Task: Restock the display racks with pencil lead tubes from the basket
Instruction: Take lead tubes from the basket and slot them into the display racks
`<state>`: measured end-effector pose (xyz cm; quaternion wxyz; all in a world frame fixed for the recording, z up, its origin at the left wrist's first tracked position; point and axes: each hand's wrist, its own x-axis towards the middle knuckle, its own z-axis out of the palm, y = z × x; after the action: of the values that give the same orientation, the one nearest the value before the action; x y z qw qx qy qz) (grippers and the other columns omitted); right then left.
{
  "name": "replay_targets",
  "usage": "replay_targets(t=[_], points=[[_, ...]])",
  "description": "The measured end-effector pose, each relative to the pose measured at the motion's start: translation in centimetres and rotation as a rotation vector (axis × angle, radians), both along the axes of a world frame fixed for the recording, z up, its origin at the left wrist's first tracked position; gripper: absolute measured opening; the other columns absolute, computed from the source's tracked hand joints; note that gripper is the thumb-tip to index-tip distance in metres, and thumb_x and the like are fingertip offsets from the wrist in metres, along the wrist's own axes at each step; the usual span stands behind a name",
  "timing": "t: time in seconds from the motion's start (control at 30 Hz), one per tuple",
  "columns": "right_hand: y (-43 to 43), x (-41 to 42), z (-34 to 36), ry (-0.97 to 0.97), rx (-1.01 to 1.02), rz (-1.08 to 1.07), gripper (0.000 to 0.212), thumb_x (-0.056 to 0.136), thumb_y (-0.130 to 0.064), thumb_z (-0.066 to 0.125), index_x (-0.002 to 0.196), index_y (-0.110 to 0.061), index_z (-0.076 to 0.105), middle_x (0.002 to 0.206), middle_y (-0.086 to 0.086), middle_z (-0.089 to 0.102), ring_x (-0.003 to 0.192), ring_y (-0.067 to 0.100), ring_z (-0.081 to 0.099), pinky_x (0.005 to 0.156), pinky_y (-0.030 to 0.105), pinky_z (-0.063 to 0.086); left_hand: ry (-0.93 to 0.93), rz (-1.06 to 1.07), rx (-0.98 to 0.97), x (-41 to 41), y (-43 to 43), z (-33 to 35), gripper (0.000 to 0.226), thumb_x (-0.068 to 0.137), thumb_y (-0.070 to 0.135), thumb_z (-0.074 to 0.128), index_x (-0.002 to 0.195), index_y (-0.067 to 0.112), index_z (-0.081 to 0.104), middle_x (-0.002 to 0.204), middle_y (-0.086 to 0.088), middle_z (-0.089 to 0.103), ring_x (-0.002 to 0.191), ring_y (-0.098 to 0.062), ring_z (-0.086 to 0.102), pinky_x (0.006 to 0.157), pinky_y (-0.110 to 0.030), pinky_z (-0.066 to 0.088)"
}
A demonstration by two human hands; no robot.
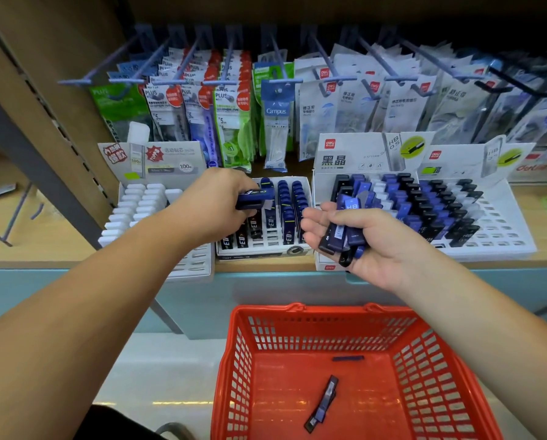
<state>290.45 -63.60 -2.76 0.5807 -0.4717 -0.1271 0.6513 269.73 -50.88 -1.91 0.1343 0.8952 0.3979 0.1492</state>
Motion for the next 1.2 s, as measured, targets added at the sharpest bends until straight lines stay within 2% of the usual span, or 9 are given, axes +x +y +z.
replay_targets(t=[0.27,0.43,0.53,0.63,0.77,0.87,1.03,1.13,1.2], points=[[0.2,0.2,-0.2,-0.001,-0.035,-0.043,0.020,0.100,0.000,0.056,0.118,-0.001,0.064,0.087,0.017,0.074,0.090,0.032,0.078,0.069,0.047,0.065,-0.078,-0.008,-0.060,0.1,-0.3,-0.4,0.008,0.088,0.015,0.080,0.083,0.016,0.074,0.080,-0.002,0.068,0.077,-0.024,0.063,0.071,-0.034,0.052],[0.3,0.4,-0.4,0.001,-0.022,-0.038,0.018,0.102,-0.002,0.052,0.117,-0.009,0.060,0.105,0.016,0.078,0.091,0.030,0.078,0.072,0.051,0.064,-0.004,-0.001,-0.084,-0.1,-0.1,0.0,0.014,0.088,0.013,0.079,0.078,0.017,0.070,0.074,-0.002,0.065,0.071,-0.022,0.061,0.061,-0.028,0.043],[0.4,0.6,-0.5,0.005,-0.018,-0.044,0.019,0.103,-0.002,0.051,0.117,-0.011,0.058,0.108,0.017,0.077,0.094,0.032,0.077,0.073,0.056,0.062,0.016,-0.004,-0.073,-0.3,-0.1,0.1,0.015,0.088,0.013,0.078,0.077,0.019,0.069,0.077,-0.002,0.066,0.072,-0.024,0.061,0.065,-0.033,0.049],[0.3,0.6,-0.3,0.019,-0.016,-0.036,0.016,0.101,0.001,0.052,0.113,-0.007,0.059,0.107,0.018,0.077,0.093,0.031,0.077,0.072,0.052,0.064,0.047,-0.005,-0.110,-0.4,-0.2,0.2,0.025,0.087,0.013,0.080,0.073,0.028,0.065,0.079,0.002,0.066,0.073,-0.022,0.062,0.066,-0.031,0.048],[0.1,0.6,-0.1,0.018,-0.002,-0.032,0.013,0.098,0.007,0.051,0.103,0.003,0.063,0.107,0.021,0.076,0.100,0.031,0.076,0.092,0.048,0.060,0.048,0.008,-0.082,-0.1,-0.4,-0.4,0.021,0.088,0.014,0.079,0.075,0.026,0.066,0.077,0.003,0.063,0.072,-0.019,0.059,0.062,-0.027,0.040],[0.1,0.6,-0.1,0.020,-0.004,-0.044,0.017,0.100,0.007,0.049,0.098,0.006,0.065,0.105,0.023,0.076,0.105,0.032,0.074,0.100,0.048,0.055,-0.024,-0.003,0.005,0.4,-0.4,-1.4,0.006,0.086,0.012,0.080,0.085,0.017,0.076,0.090,-0.002,0.060,0.083,-0.025,0.060,0.073,-0.033,0.047],[0.4,0.6,-0.3,-0.011,-0.024,-0.071,0.018,0.098,0.005,0.054,0.111,-0.004,0.064,0.109,0.026,0.074,0.103,0.037,0.074,0.070,0.047,0.065,0.102,-0.046,0.083,0.9,-0.3,-2.0,0.010,0.087,0.012,0.076,0.094,0.019,0.078,0.091,-0.002,0.061,0.089,-0.027,0.061,0.080,-0.042,0.053],[0.6,0.4,-0.1,-0.030,-0.019,-0.104,0.018,0.100,0.004,0.053,0.112,-0.006,0.062,0.109,0.028,0.072,0.106,0.039,0.073,0.067,0.046,0.065,-0.062,0.006,0.132,0.6,-1.3,-1.5,0.007,0.088,0.017,0.077,0.085,0.019,0.072,0.085,0.001,0.064,0.083,-0.027,0.063,0.074,-0.035,0.051],[0.8,0.2,0.0,-0.024,0.003,-0.133,0.021,0.100,0.004,0.052,0.115,-0.008,0.060,0.114,0.027,0.072,0.107,0.037,0.073,0.072,0.045,0.064,-0.282,0.118,-0.078,0.8,-2.9,-0.8,0.019,0.091,0.023,0.077,0.077,0.022,0.065,0.074,-0.002,0.063,0.070,-0.021,0.061,0.065,-0.030,0.047]])
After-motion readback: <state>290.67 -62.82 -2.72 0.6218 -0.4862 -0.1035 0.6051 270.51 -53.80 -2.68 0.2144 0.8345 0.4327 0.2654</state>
